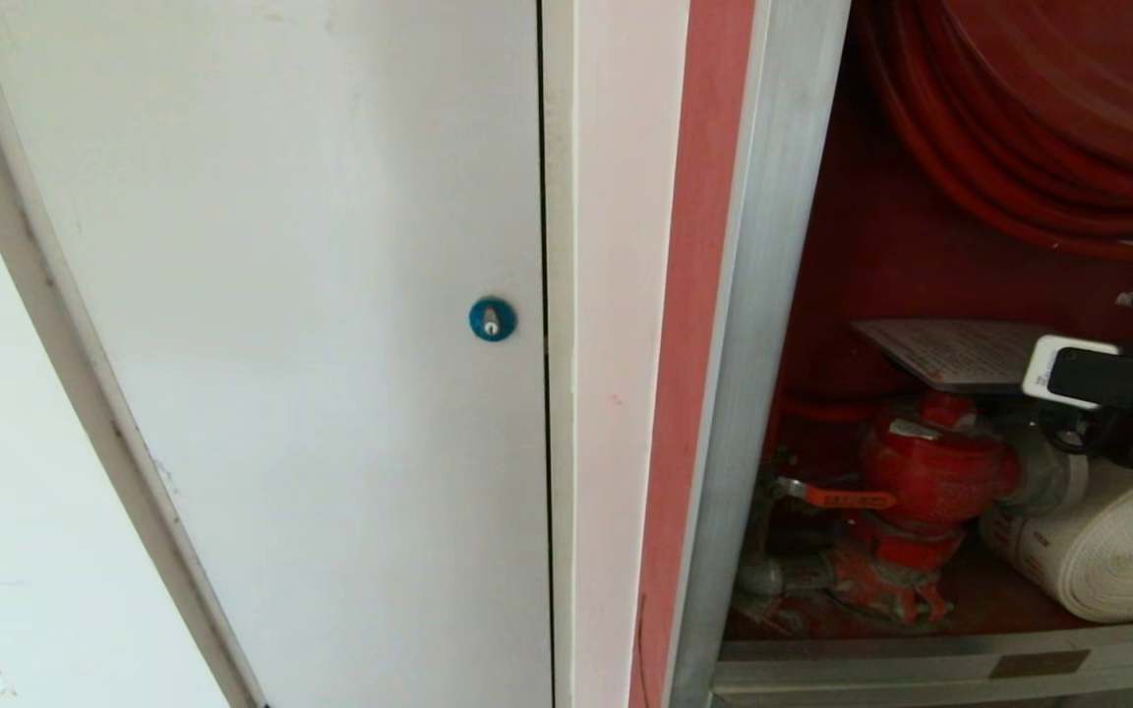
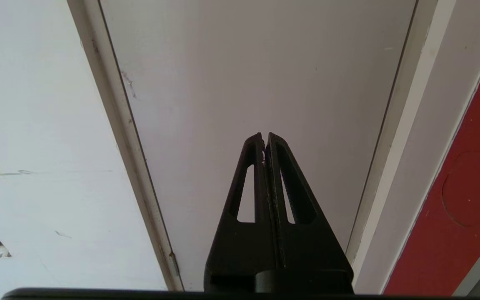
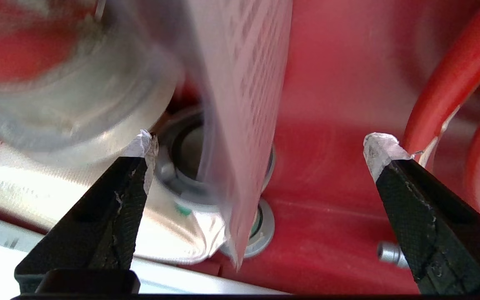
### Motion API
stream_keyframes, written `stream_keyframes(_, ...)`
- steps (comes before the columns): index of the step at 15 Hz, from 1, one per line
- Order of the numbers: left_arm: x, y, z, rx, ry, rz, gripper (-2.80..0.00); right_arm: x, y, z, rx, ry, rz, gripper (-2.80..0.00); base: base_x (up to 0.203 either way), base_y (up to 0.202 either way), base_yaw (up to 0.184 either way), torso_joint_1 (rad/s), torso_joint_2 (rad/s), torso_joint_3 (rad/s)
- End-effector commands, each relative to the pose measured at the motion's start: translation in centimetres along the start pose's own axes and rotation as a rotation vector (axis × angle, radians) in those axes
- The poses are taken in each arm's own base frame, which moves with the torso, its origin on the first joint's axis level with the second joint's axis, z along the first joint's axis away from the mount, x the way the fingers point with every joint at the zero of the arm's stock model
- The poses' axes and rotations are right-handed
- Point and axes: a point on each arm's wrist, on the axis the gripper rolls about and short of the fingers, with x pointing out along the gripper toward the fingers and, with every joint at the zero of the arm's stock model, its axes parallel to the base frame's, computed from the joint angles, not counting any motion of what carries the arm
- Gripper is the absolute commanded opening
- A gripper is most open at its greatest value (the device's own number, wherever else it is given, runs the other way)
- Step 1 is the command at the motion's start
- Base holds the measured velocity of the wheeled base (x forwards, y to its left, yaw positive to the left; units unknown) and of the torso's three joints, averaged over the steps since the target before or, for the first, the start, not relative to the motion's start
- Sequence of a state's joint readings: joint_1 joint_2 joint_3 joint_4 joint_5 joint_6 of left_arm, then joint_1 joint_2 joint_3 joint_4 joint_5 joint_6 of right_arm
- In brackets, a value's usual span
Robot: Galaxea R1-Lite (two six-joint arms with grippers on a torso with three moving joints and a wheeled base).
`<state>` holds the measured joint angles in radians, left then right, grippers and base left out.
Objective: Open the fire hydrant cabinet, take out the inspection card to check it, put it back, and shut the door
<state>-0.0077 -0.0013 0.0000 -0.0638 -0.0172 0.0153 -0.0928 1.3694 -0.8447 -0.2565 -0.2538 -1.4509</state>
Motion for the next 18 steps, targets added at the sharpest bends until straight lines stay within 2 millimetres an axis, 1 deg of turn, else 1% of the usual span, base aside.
stream_keyframes(1, 0.2, 0.0, -0.6, 0.0, 0.024, 0.0, -2.8, 0.8, 0.1, 0.0, -0.005, 0.004, -0.006, 0.0, 0.0, 0.0, 0.0, 0.0, 0.0, 0.0)
stream_keyframes(3, 0.2, 0.0, -0.6, 0.0, 0.024, 0.0, -2.8, 0.9, 0.1, 0.0, -0.006, 0.005, -0.006, 0.0, 0.0, 0.0, 0.0, 0.0, 0.0, 0.0)
stream_keyframes(4, 0.2, 0.0, -0.6, 0.0, 0.024, 0.0, -2.8, 1.1, 0.2, 0.1, -0.009, 0.006, 0.002, -2.8, 0.0, 0.0, 0.0, 0.0, 0.0, 0.0)
stream_keyframes(10, 0.2, 0.0, -0.6, 0.0, 0.024, 0.0, -2.8, 1.3, 0.3, 0.1, -0.012, 0.007, 0.006, -2.8, 0.0, 0.0, 0.0, 0.0, 0.0, 0.0)
stream_keyframes(14, 0.2, 0.0, -0.6, 0.0, 0.024, 0.0, -2.8, 1.0, 0.1, 0.0, -0.009, 0.005, -0.005, -2.8, 0.0, 0.0, 0.0, 0.0, 0.0, 0.0)
stream_keyframes(16, 0.1, 0.0, -0.6, 0.0, 0.024, 0.0, -2.8, 0.4, 0.0, -0.1, -0.006, 0.004, -0.016, -2.8, 0.0, 0.0, 0.0, 0.0, 0.0, 0.0)
stream_keyframes(18, 0.2, 0.0, -0.6, 0.0, 0.024, 0.0, -2.8, -0.6, 0.0, -0.3, -0.001, 0.002, -0.032, -2.8, 0.0, 0.0, 0.0, 0.0, 0.0, 0.0)
